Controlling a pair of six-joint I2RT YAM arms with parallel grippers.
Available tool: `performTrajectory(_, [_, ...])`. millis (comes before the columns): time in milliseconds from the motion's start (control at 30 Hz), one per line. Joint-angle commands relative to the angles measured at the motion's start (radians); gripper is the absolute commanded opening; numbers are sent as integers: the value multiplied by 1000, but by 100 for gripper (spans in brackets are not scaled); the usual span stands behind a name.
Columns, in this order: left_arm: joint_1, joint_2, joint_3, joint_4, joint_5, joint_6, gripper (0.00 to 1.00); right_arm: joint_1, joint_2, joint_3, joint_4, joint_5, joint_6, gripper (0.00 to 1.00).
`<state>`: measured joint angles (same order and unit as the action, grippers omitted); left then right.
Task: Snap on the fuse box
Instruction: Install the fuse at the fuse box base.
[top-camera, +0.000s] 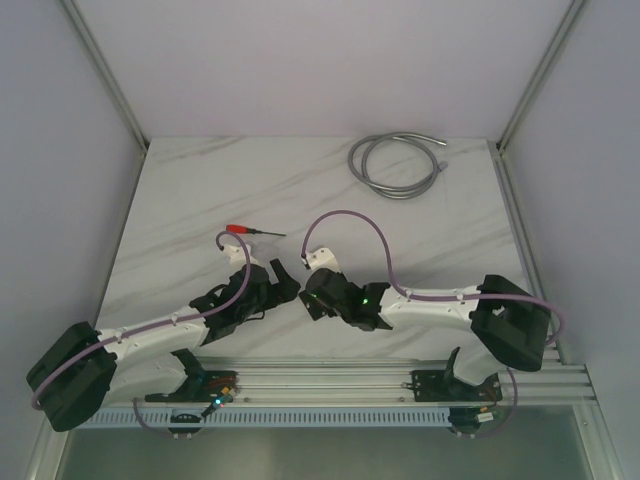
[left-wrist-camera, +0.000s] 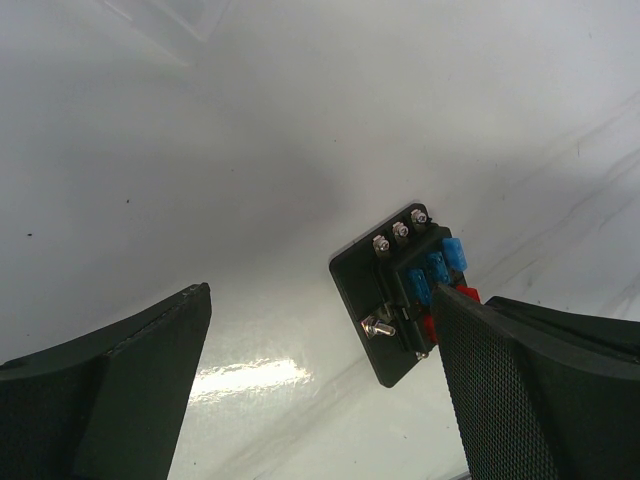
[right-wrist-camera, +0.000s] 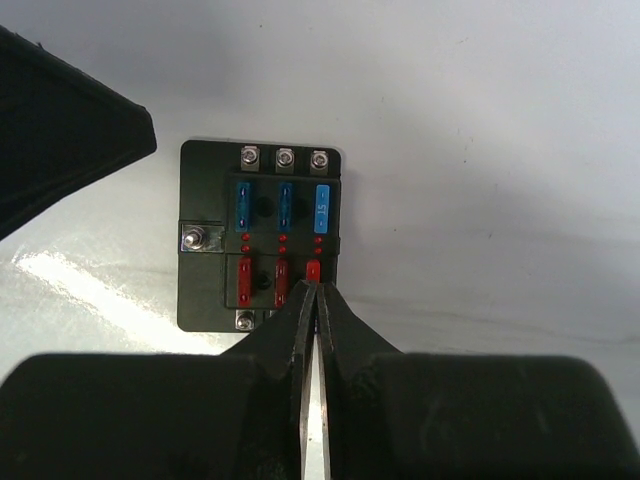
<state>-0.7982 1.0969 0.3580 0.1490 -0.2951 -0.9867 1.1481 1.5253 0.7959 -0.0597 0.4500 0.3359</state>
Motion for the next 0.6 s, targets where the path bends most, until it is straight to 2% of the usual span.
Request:
performTrajectory(0, [5, -7, 10, 3, 9, -3, 100, -8, 8, 31, -31, 13, 24, 10])
performTrajectory(333, [5, 3, 21, 4, 54, 1, 100, -39, 74, 65, -106, -71, 49, 10])
performTrajectory(567, [4, 27, 23, 24, 133, -18, 89, -49, 80, 82, -179, -85, 78, 9])
